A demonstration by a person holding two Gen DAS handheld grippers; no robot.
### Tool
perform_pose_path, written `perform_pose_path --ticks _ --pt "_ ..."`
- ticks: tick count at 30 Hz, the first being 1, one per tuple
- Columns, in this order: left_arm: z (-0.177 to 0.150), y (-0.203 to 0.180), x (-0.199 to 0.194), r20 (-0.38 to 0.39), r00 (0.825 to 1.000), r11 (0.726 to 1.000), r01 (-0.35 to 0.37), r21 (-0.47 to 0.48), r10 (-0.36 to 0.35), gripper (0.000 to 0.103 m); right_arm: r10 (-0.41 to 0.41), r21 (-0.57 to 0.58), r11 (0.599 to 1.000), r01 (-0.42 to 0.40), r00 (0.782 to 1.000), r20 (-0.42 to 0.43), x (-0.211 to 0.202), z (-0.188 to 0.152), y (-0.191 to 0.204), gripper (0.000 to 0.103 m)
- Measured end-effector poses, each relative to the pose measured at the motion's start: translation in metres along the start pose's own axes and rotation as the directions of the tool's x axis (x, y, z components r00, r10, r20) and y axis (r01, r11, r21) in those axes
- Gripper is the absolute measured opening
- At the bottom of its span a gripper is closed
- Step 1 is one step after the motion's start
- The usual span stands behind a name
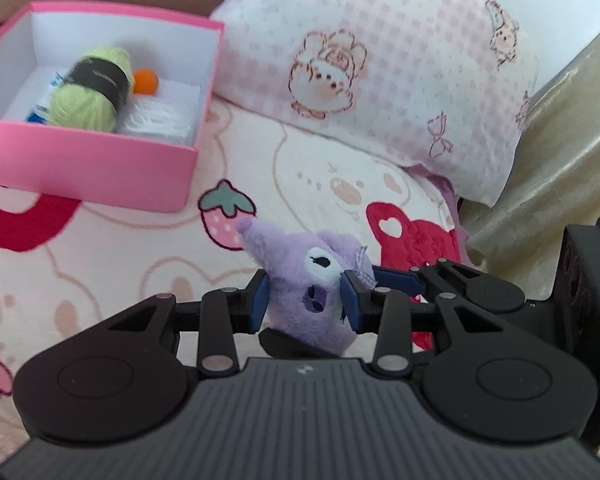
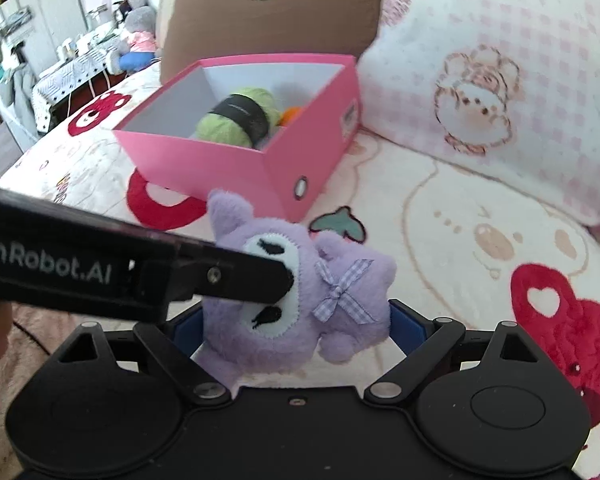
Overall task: Organize objects
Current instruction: 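Lift the purple plush with the left tool off the bedspread, then carry the plush with the left tool over the pink box and lower it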
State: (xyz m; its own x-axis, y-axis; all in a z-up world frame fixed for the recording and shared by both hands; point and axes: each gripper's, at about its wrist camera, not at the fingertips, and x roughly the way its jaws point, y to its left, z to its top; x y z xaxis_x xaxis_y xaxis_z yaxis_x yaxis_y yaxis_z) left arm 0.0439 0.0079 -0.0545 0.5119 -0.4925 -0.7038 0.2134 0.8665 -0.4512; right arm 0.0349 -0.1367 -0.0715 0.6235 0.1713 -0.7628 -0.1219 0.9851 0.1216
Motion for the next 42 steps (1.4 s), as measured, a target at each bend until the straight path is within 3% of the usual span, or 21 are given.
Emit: perform_pose_path --ticks 13,23,33,38,42 --pt "0.013 0.01 -0.059 0.079 0.996 0.999 -0.047 -0.006 0.047 0.04 0.04 -0.072 0.997 -0.035 0.997 0.065 -0.027 0.025 0.047 0.093" --pt "0.034 0.042 -0.086 0.128 0.989 0.995 -0.072 -0.068 0.08 0.041 0.077 -0.12 0.991 -0.067 0.993 0.087 -0.021 0.058 0.076 0.093" --pt "0.071 0.079 -0.102 0.201 0.966 0.985 -0.143 -0.093 0.159 0.044 0.123 -0.171 0.98 -0.101 0.984 0.127 0.007 0.106 0.106 0.092" --pt "0.101 0.087 -0.086 0.227 0.943 0.97 -0.238 -0.049 0.243 0.045 0.132 -0.183 0.978 -0.102 0.978 0.161 0.028 0.13 0.107 0.09" --pt "0.125 0.098 -0.075 0.224 0.939 0.965 -0.249 -0.077 0.26 0.046 0.113 -0.199 0.977 -0.077 0.978 0.176 0.046 0.151 0.109 0.09"
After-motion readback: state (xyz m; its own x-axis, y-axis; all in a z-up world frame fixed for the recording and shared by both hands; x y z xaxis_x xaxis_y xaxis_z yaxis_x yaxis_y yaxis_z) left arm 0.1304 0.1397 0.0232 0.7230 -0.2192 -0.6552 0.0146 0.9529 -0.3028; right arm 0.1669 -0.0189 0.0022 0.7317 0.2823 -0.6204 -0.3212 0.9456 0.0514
